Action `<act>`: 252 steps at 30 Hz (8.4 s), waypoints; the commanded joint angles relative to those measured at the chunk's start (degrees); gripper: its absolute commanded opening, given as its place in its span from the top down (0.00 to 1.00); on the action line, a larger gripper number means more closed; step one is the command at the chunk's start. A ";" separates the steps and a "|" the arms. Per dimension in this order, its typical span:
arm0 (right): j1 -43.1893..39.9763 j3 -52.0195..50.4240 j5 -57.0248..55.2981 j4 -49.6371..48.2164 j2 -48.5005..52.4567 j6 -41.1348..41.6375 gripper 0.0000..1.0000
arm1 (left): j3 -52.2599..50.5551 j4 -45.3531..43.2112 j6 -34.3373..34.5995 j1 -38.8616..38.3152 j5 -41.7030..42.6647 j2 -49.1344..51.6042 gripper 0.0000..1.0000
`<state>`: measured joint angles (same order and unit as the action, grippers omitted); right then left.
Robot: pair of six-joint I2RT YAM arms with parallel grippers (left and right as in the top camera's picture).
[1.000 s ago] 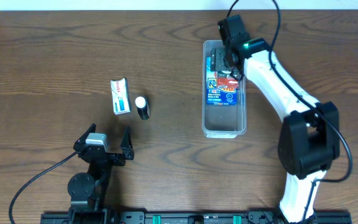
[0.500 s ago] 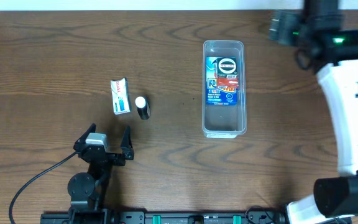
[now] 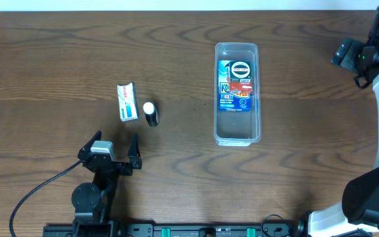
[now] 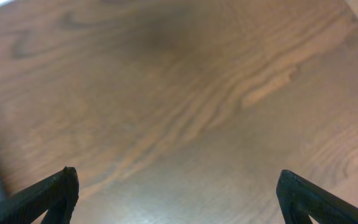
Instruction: Pack container
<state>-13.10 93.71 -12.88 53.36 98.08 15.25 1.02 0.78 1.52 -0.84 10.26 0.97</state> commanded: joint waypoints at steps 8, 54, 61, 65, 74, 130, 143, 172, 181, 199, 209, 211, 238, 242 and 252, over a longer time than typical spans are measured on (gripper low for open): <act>-1.33 -1.57 -0.59 0.07 0.50 -0.72 0.01 | -0.79 2.21 0.26 0.28 0.39 0.07 0.02; -1.33 -1.57 -0.59 0.04 0.50 -0.72 0.01 | 86.27 59.60 -0.66 0.24 5.05 73.13 0.02; -1.36 -1.57 -0.61 0.07 0.50 -0.74 0.01 | 102.29 68.35 3.30 0.24 -3.19 89.64 0.02; -1.33 -1.57 -0.59 0.04 0.50 -0.72 0.01 | 108.76 71.84 2.40 0.26 -5.44 99.43 0.02; -1.36 -1.57 -0.61 0.07 0.50 -0.74 0.01 | 108.93 71.04 1.97 2.49 -6.67 110.33 0.02; -1.29 -1.57 -0.61 0.04 0.50 -0.74 0.01 | 93.79 59.30 8.02 -0.04 -6.97 123.19 0.02; -1.29 -1.57 -0.59 0.04 0.50 -0.72 0.01 | 93.15 58.29 8.92 -0.20 -6.84 123.34 0.02; -1.29 -1.57 -0.59 0.07 0.50 -0.72 0.01 | 88.76 54.23 8.66 -0.15 -6.88 123.34 0.02; -1.29 -1.57 -0.59 0.07 0.50 -0.72 0.01 | 88.76 53.09 8.20 -0.15 -6.88 123.34 0.20; -1.22 -1.57 -0.59 0.04 0.50 -0.72 0.01 | 88.76 53.09 7.15 -0.09 -8.66 123.34 0.49; -1.22 -1.57 -0.59 0.04 0.50 -0.72 0.01 | 93.88 57.05 7.13 -0.09 -8.66 122.68 0.49; -1.22 -1.57 -0.59 0.07 0.50 -0.72 0.01 | 96.85 59.19 7.13 -0.11 -8.63 121.66 0.49; -1.22 -1.57 -0.61 0.07 0.50 -0.72 0.01 | 110.68 72.78 22.86 -28.46 -7.78 95.23 0.49; -1.22 -1.57 -0.59 0.04 0.50 -0.72 0.01 | 110.60 69.11 25.79 -34.69 -8.44 96.80 0.49; -1.22 -1.57 -0.61 0.04 0.50 -0.72 0.01 | 110.60 64.43 32.30 -42.91 -8.44 104.30 0.49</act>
<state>-14.06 92.16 -12.88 53.32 98.08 15.22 110.93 65.32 30.50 -42.37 2.59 102.83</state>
